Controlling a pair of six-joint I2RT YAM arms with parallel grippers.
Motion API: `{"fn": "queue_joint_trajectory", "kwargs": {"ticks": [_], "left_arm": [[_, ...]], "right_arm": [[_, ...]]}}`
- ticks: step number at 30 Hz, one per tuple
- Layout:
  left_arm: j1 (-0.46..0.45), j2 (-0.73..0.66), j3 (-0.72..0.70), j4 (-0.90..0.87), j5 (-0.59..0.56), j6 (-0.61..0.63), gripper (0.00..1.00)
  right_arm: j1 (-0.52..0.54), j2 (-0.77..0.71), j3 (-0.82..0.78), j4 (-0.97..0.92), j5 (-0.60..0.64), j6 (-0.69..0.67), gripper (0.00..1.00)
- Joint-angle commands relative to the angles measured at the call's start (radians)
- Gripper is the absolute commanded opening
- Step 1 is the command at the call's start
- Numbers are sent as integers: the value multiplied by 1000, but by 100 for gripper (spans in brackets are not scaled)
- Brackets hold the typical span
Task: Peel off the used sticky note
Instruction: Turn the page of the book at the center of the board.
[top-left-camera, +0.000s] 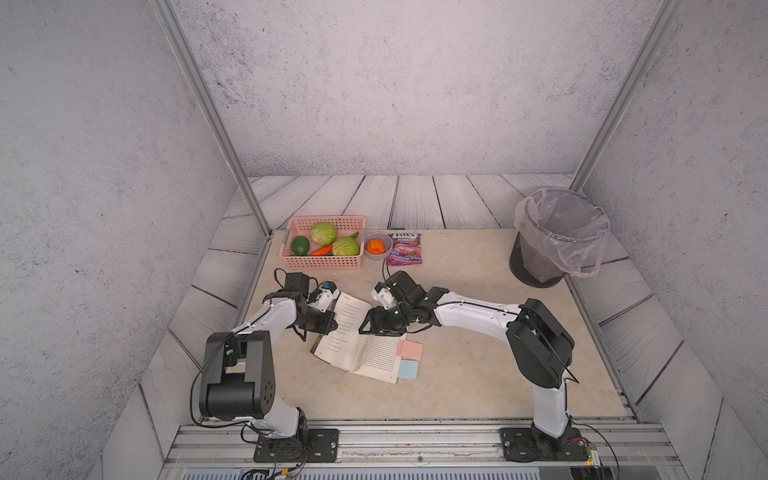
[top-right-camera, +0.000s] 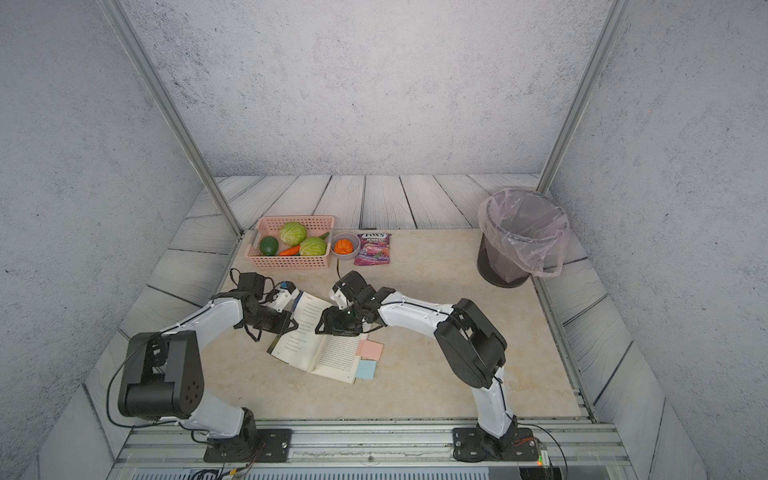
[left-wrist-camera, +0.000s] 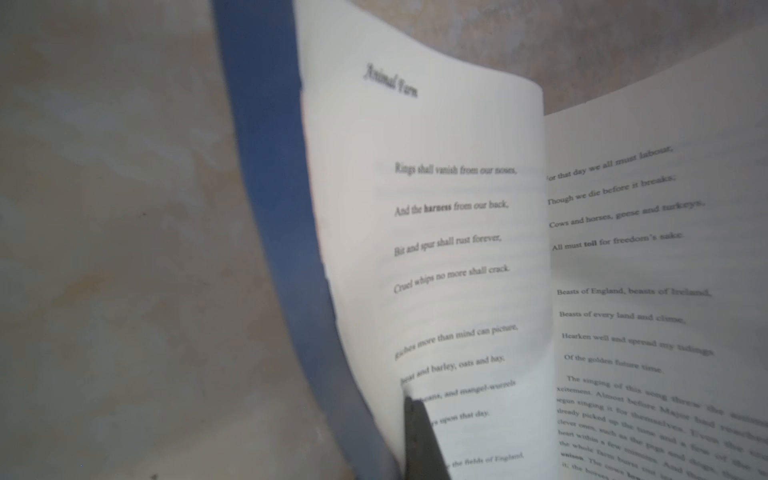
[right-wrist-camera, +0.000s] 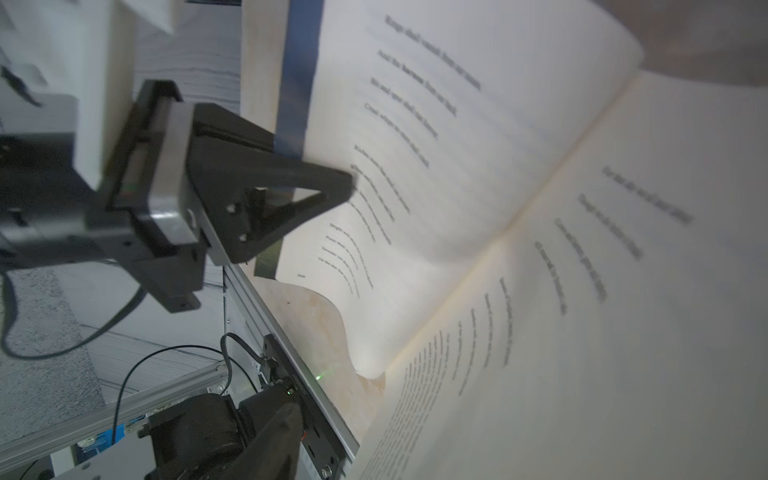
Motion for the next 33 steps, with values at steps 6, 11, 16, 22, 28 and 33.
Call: {"fn": "queue_joint_trajectory", "kwargs": {"ticks": [6,11,16,22,28,33], "left_arm": [[5,20,7,-65,36,33,0],[7,20,9,-71,47,39,0],[10,14,15,-87,65,49,0],[14,6,24,-108,74,64,0],[21,-6,45,-158,98,101,0],[24,-7,65,-214,134,160,16]], "right_arm": [[5,122,86,165,-73,39,70],[4,159,85,246,-79,55,74],[5,199,48,439,-127,129,77],[1,253,63,543,-146,170,79],[-3,277,53,536,-128,166,79],[-8,291,19,574,-126,181,79]]}}
